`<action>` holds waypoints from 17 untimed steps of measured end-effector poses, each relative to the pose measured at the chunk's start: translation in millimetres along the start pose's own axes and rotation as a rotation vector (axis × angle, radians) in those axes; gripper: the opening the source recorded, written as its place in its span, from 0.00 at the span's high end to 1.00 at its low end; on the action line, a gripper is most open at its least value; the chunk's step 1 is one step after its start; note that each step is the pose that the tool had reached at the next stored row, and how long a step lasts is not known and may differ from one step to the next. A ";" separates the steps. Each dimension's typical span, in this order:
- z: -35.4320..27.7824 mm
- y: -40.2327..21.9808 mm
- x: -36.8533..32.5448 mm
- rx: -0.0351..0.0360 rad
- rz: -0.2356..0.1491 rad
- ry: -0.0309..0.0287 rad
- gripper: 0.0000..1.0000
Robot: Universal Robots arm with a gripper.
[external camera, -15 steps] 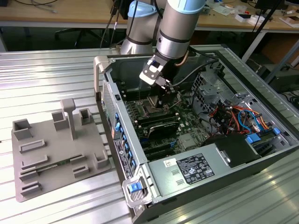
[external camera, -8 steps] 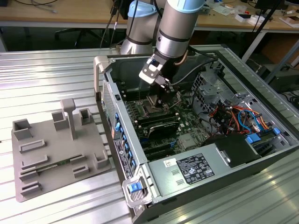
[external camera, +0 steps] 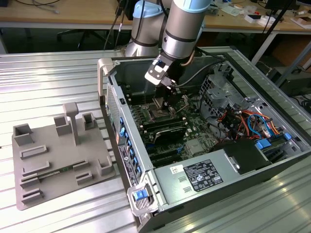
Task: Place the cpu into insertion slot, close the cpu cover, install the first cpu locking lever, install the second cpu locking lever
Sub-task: 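Place the cpu into insertion slot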
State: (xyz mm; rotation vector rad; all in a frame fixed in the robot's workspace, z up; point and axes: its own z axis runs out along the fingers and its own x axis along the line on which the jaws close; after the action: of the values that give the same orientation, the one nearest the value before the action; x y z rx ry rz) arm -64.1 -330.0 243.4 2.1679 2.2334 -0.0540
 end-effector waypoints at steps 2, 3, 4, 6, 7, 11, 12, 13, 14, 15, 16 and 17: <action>1.3 0.0 0.2 0.0001 0.000 -0.0002 0.45; 2.4 0.0 0.2 0.0001 0.000 -0.0002 0.45; 3.0 0.0 0.2 0.0002 0.000 -0.0003 0.45; 4.0 0.0 0.2 0.0002 0.000 -0.0004 0.45; 4.3 0.0 0.3 0.0002 0.000 -0.0004 0.45; 5.6 0.0 0.4 0.0001 0.000 -0.0003 0.45; 6.0 0.0 0.4 0.0002 0.000 -0.0003 0.45; 6.2 0.0 0.4 0.0001 0.000 -0.0003 0.45; 6.4 0.0 0.4 0.0002 0.000 -0.0003 0.45; 6.7 0.0 0.4 0.0002 0.000 -0.0003 0.45; 6.9 0.0 0.4 0.0001 0.000 -0.0003 0.45; 7.4 0.0 0.4 0.0001 0.000 -0.0002 0.45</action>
State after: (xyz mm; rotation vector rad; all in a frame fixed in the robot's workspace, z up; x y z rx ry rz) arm -64.1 -329.9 235.9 2.1679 2.2332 -0.0544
